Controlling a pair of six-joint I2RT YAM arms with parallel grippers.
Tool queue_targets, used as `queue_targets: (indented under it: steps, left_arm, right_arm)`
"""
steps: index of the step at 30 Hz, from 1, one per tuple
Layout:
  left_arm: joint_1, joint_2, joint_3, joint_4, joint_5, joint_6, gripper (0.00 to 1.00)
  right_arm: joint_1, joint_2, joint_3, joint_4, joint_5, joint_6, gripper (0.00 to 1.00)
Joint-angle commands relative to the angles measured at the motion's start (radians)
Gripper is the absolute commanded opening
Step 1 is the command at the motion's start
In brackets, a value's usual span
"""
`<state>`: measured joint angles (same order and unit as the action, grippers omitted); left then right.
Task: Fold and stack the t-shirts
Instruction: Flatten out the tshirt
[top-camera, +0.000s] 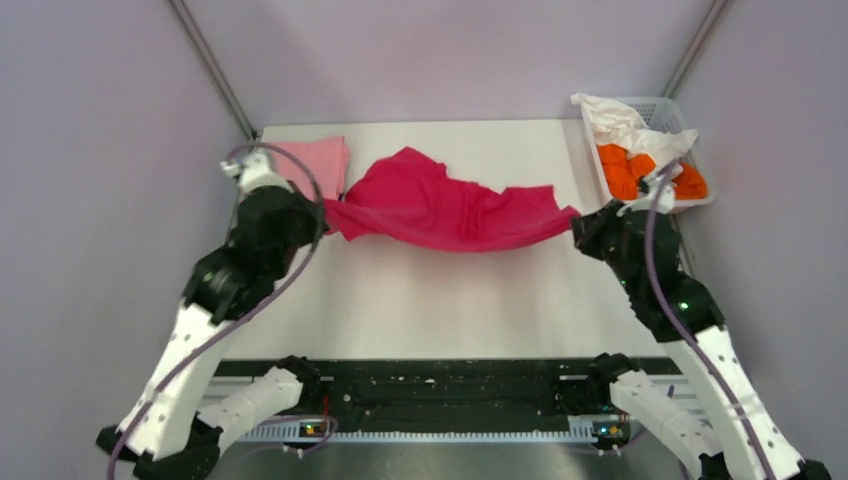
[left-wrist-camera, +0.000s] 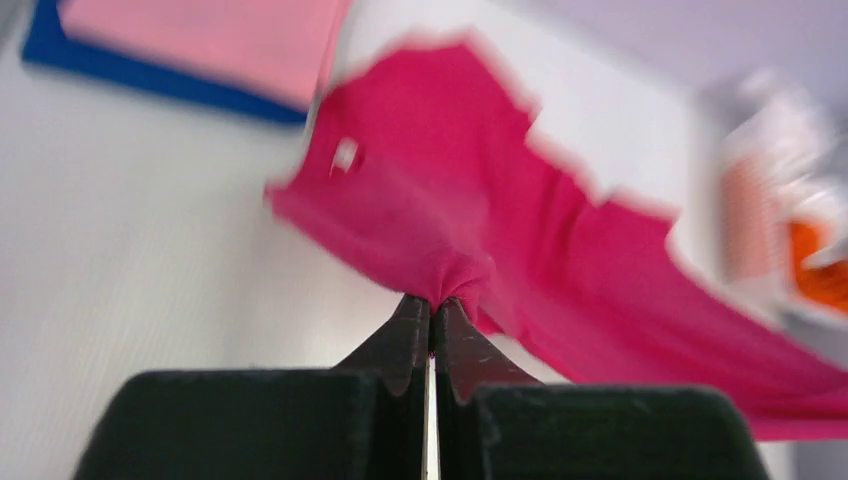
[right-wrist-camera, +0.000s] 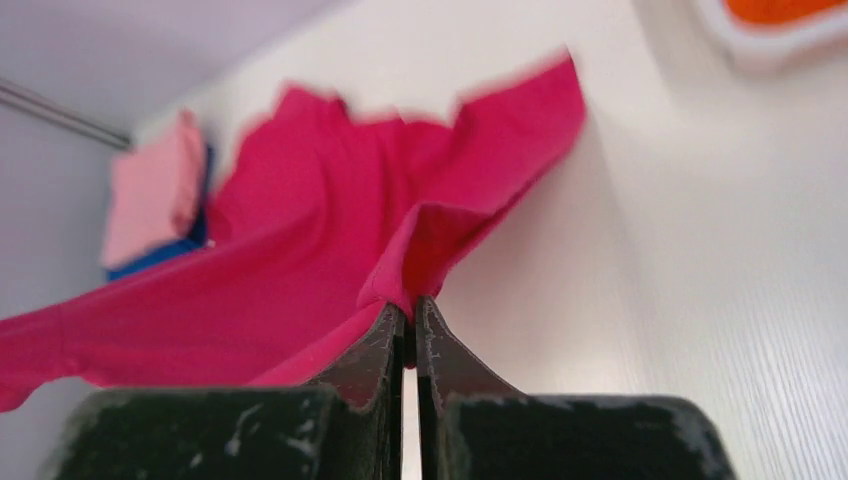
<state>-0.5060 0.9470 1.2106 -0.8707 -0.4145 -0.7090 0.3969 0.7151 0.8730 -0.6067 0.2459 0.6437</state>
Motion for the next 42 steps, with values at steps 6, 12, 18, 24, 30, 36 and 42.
queue_targets:
  steps: [6,12,18,24,30,36,42]
  left_arm:
    - [0.001,-0.151,0.559,0.210,-0.058,0.285,0.00]
    - [0.000,-0.017,0.922,0.161,0.043,0.393,0.00]
    - [0.001,-0.004,1.017,0.202,0.105,0.435,0.00]
    - [0.000,-0.017,0.944,0.241,0.123,0.446,0.00]
    - [0.001,-0.023,0.732,0.303,-0.025,0.437,0.00]
    - [0.000,-0.086,0.540,0.367,-0.148,0.419,0.00]
    - [0.001,-0.076,0.562,0.361,-0.127,0.437,0.00]
  right_arm:
    - [0.004,-0.081,0.520,0.035,0.095,-0.182,0.00]
    - [0.004,-0.042,0.804,0.038,-0.025,-0.256,0.00]
    - [0.004,-0.046,0.932,0.009,-0.112,-0.282,0.00]
    - [0.004,-0.066,0.906,-0.007,-0.114,-0.287,0.00]
    - [0.005,-0.143,0.690,0.042,0.034,-0.287,0.00]
    - [0.005,-0.227,0.505,0.082,0.047,-0.270,0.00]
    - [0.005,-0.256,0.450,0.083,0.088,-0.263,0.00]
